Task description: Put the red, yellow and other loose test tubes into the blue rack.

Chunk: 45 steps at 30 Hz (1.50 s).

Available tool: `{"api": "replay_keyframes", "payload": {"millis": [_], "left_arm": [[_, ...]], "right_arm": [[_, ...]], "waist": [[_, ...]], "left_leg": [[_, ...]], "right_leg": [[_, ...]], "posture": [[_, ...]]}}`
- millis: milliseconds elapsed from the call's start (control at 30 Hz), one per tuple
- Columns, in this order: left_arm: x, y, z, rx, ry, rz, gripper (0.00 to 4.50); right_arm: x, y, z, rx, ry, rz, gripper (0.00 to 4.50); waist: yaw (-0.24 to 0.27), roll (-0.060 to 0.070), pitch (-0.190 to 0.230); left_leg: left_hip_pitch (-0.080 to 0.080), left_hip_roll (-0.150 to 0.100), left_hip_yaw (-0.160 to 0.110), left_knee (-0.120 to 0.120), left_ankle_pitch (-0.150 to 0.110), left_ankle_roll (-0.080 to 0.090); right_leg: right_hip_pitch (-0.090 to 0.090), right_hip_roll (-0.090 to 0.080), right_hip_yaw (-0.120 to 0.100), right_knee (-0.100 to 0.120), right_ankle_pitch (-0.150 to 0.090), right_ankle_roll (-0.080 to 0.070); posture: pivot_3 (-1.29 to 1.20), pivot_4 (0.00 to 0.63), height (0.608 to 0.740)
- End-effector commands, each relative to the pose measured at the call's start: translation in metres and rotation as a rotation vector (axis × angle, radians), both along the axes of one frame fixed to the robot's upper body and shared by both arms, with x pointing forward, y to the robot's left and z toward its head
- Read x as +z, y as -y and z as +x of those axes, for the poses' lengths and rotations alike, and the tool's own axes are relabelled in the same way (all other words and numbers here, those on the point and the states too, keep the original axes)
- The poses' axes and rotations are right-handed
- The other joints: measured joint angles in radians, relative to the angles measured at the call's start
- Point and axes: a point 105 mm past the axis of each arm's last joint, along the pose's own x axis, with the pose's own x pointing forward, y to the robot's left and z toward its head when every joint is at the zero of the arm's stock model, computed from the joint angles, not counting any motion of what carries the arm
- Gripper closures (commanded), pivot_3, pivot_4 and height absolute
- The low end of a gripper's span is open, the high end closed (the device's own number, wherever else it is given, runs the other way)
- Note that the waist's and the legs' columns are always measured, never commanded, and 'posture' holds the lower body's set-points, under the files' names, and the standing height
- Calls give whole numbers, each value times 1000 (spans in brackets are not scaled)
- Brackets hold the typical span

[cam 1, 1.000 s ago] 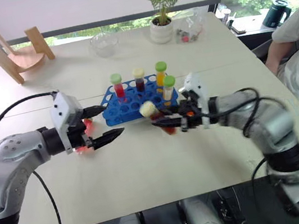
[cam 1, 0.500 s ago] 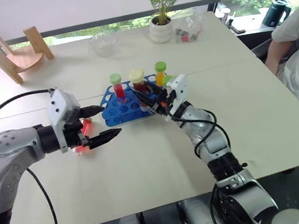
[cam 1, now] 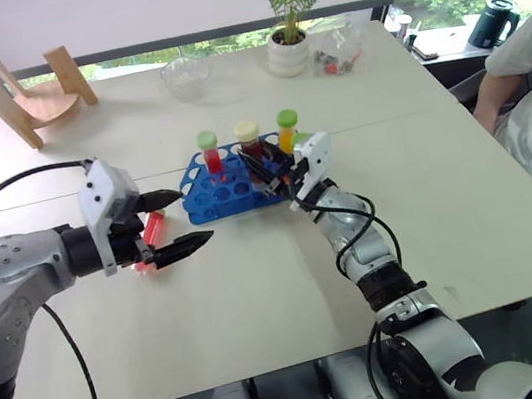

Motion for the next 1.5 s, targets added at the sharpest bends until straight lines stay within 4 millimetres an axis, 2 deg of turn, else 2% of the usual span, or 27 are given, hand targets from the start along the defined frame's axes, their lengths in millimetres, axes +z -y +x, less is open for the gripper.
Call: {"api": "replay_keyframes", "payload": {"millis": [33, 700, 767, 800, 933, 1033, 1133, 1333, 1400, 1500], "left_arm": [[9, 1, -3, -5, 47, 2, 0], [10, 6, -4, -16, 43, -7, 0], [9, 6, -4, -15, 40, -8, 0], [9, 6, -4, -13, 38, -8, 0], [7, 4, -3, 14, 33, -10, 0], [6, -1, 3, 73, 44, -2, 0], [5, -14, 17, 222, 73, 47, 0], [4, -24, 34, 362, -5, 84, 0], [0, -32, 46, 479, -90, 92, 0], [-14, -49, 61, 680, -257, 121, 0]], "right_arm": [[13, 2, 1, -13, 44, 23, 3650], [-7, -2, 7, -58, -36, 36, 3650], [-10, -2, 4, -40, -45, 27, 2633], [-11, -1, 3, -34, -46, 20, 2341], [-15, 6, -11, -16, -43, -33, 154], [-18, 16, -30, 29, -76, -95, 60], [-17, 31, -60, 126, -145, -188, 60], [3, 55, -111, 379, -224, -383, 60], [16, 69, -120, 445, -198, -508, 60], [36, 88, -121, 506, -158, -661, 60]], "waist": [[0, 0, 0], [-1, 0, 0], [-1, 0, 0], [-1, 0, 0], [1, 0, 0], [3, 0, 0], [5, 0, 0], [5, 0, 0], [8, 0, 0], [11, -1, 1]], "left_leg": [[0, 0, 0, 0, 0, 0], [0, 0, 0, 0, 0, 0], [0, 0, 0, 0, 0, 0], [0, 0, 0, 0, 0, 0], [0, 0, 0, 0, 0, 0], [0, 0, 0, 0, 0, 0], [0, 0, 0, 0, 0, 0], [1, 0, -1, 1, 0, 0], [1, -1, -1, 1, 0, 0], [1, -1, -2, 4, 0, 0]], "right_leg": [[0, 0, 0, 0, 0, 0], [0, 0, 0, 0, 0, 0], [0, 0, 0, 0, 0, 0], [0, 0, 0, 0, 0, 0], [0, 0, 0, 0, 0, 0], [0, 0, 0, 0, 0, 0], [0, -1, 0, 0, 0, 0], [1, 1, 0, 0, 0, 0], [2, 1, 0, 0, 0, 0], [4, 0, 0, -1, 0, 1]], "posture": [[0, 150, 740], [0, 150, 740], [0, 150, 740], [0, 150, 740], [0, 150, 740], [0, 150, 740], [0, 150, 740], [0, 150, 740], [0, 150, 740], [0, 150, 740]]}}
